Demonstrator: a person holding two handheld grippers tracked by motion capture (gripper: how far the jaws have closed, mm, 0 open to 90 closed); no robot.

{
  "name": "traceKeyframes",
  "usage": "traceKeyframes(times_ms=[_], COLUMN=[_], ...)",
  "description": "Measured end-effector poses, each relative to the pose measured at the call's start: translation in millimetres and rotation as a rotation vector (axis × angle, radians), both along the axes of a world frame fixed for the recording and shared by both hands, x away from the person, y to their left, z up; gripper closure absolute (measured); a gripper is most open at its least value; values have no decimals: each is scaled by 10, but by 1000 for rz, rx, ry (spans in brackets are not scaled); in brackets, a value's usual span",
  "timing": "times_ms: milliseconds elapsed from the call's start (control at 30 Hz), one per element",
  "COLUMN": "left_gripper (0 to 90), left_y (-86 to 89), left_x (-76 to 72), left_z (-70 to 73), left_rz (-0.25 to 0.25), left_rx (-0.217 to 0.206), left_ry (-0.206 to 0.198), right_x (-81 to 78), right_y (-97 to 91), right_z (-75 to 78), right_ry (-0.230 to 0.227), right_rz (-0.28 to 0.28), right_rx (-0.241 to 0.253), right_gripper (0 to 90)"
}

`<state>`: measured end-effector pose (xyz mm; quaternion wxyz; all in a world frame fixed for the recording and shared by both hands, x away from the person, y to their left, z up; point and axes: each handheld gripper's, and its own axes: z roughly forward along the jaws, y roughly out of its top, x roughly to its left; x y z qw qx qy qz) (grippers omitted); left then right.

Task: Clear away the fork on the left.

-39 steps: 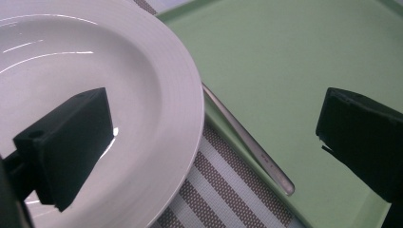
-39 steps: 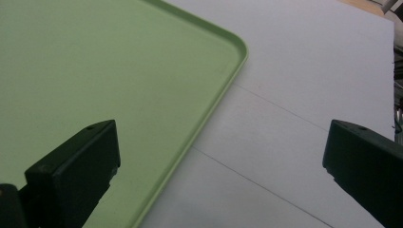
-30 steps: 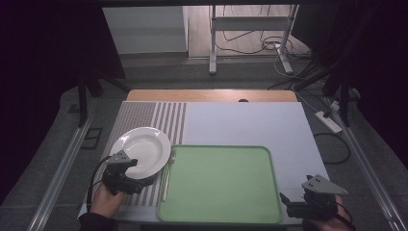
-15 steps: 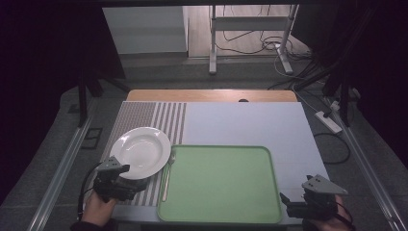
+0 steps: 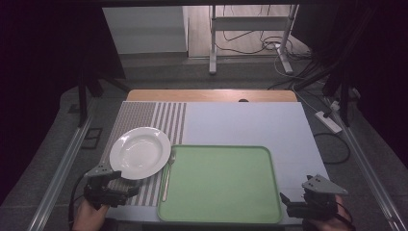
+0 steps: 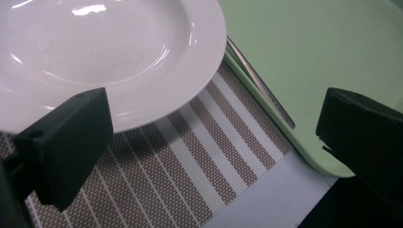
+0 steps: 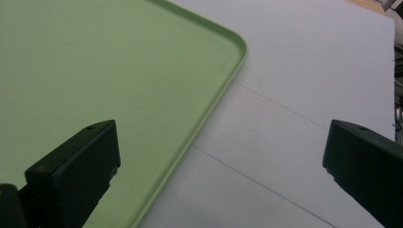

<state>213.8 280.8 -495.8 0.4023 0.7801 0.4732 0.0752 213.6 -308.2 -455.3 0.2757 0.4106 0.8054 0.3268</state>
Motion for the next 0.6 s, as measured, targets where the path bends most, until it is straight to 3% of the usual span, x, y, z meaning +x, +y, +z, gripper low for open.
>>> traceKeyframes(times_ms=[200, 600], left_gripper=[0, 0], left_y=[53, 90], left_x=[-62, -187], left_z=[8, 30], left_rz=[19, 37], left_rx=[-12, 35], left_ry=[-11, -42], right_x=[-4, -3], right_y=[6, 8], right_z=[0, 0], right_ry=[-1, 0], right_rz=[6, 5], right_rx=[-4, -4], right_gripper=[0, 0])
